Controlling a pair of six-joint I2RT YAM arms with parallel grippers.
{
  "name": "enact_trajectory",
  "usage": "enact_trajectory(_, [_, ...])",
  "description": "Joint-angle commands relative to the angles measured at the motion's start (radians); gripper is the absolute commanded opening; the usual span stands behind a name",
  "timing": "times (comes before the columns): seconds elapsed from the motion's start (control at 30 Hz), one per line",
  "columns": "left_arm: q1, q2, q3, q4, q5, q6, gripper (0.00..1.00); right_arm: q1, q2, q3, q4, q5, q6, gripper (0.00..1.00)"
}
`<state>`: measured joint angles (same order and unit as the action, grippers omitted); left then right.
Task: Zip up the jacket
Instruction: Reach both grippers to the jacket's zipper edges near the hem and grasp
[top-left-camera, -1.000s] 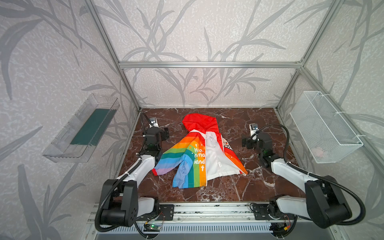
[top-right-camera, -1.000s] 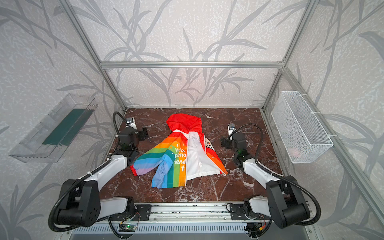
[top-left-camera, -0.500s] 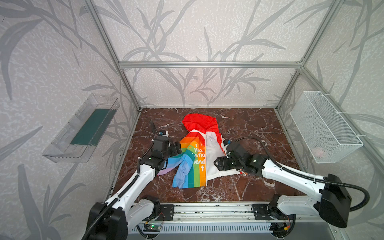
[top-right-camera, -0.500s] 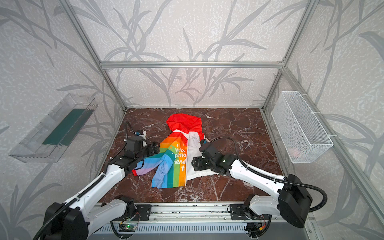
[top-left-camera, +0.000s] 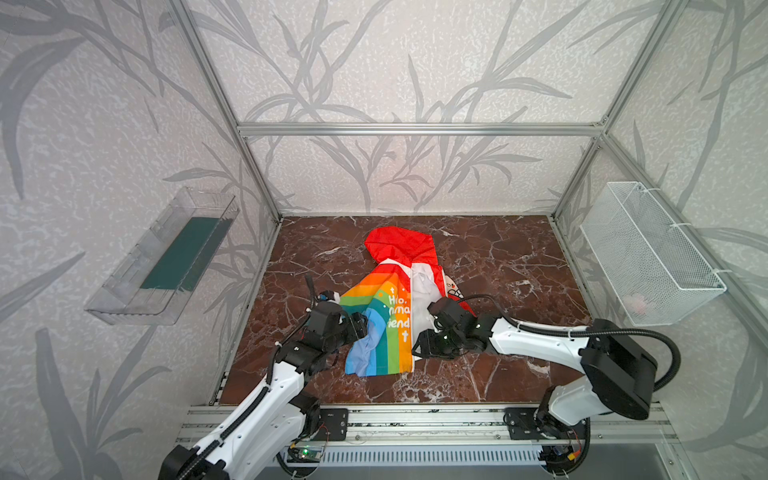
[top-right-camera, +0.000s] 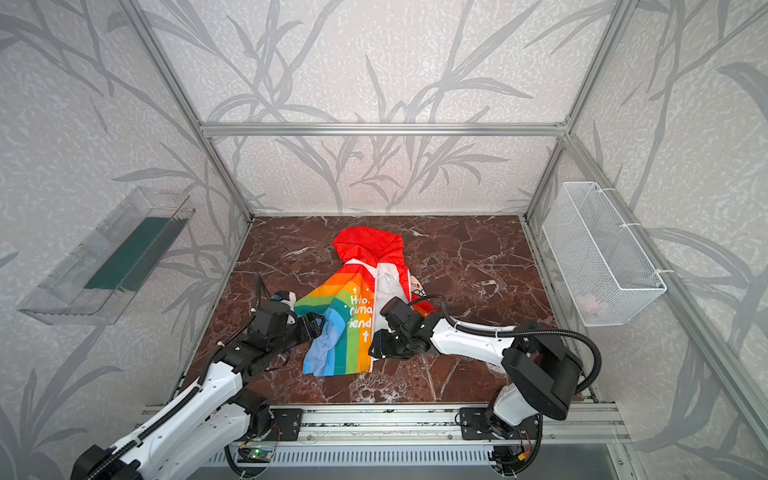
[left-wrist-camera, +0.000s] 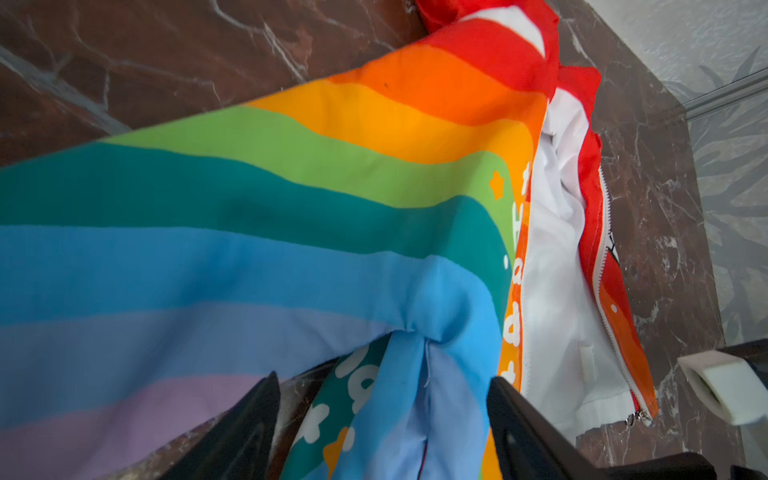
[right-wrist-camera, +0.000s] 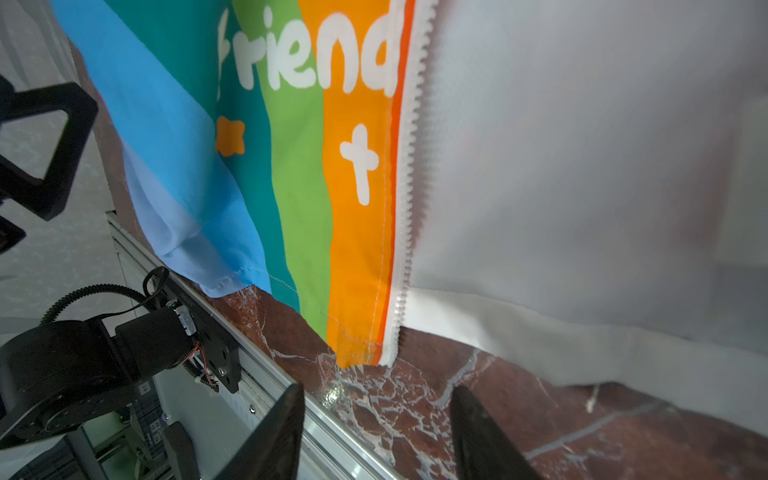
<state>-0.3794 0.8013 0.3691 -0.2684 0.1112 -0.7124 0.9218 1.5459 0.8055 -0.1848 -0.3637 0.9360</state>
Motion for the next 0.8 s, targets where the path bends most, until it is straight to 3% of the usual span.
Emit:
enact_trajectory(0.0, [-0.012, 0.012, -0.033, 0.050, 0.039, -0.066, 0.80, -0.008, 0.058, 0.041, 0.077, -0.076, 0.022, 0.57])
enact_trajectory(0.3, [-0.021, 0.095, -0.048, 0.055, 0.046, -0.016, 0.81, -0.033, 0.197, 0.056, 0.159, -0.160, 0.062, 0.58])
enact_trajectory(0.53, [-0.020, 0.128, -0.079, 0.092, 0.041, -0.040, 0.81, -0.058, 0.242, 0.024, 0.333, -0.257, 0.091, 0.58])
enact_trajectory(0.77, [-0.020, 0.127, -0.086, 0.079, 0.023, -0.044, 0.81, -0.060, 0.175, -0.020, 0.389, -0.250, 0.091, 0.43])
